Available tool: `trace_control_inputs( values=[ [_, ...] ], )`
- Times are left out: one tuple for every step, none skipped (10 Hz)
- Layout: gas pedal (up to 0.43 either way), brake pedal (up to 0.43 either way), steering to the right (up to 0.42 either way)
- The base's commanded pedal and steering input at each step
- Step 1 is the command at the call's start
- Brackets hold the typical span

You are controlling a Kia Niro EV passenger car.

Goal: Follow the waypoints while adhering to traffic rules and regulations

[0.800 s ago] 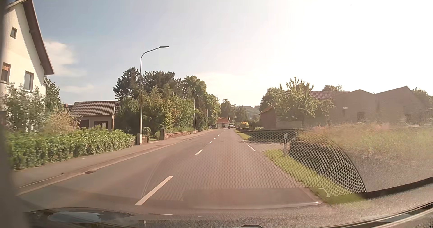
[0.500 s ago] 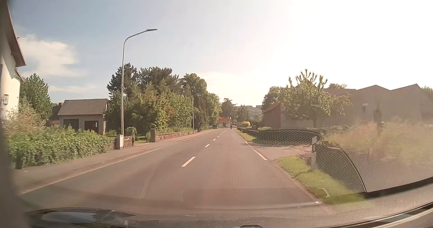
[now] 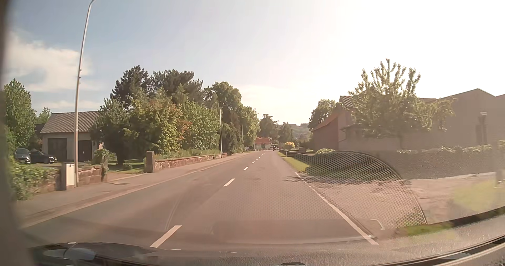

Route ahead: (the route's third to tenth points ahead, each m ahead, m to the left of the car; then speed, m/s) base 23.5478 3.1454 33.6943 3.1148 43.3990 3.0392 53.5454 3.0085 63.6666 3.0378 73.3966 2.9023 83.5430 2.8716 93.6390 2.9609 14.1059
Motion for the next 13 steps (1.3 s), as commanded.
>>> trace_control_inputs(
  values=[
    [0.169,0.000,-0.004],
    [0.169,0.000,-0.004],
    [0.169,0.000,-0.004],
    [0.169,0.000,-0.004],
    [0.169,0.000,-0.004],
    [0.169,0.000,-0.004],
    [0.169,0.000,-0.004],
    [0.169,0.000,-0.004],
    [0.169,0.000,-0.004],
    [0.169,0.000,0.000],
    [0.169,0.000,0.002],
    [0.169,0.000,0.002],
    [0.169,0.000,0.002]
  ],
)
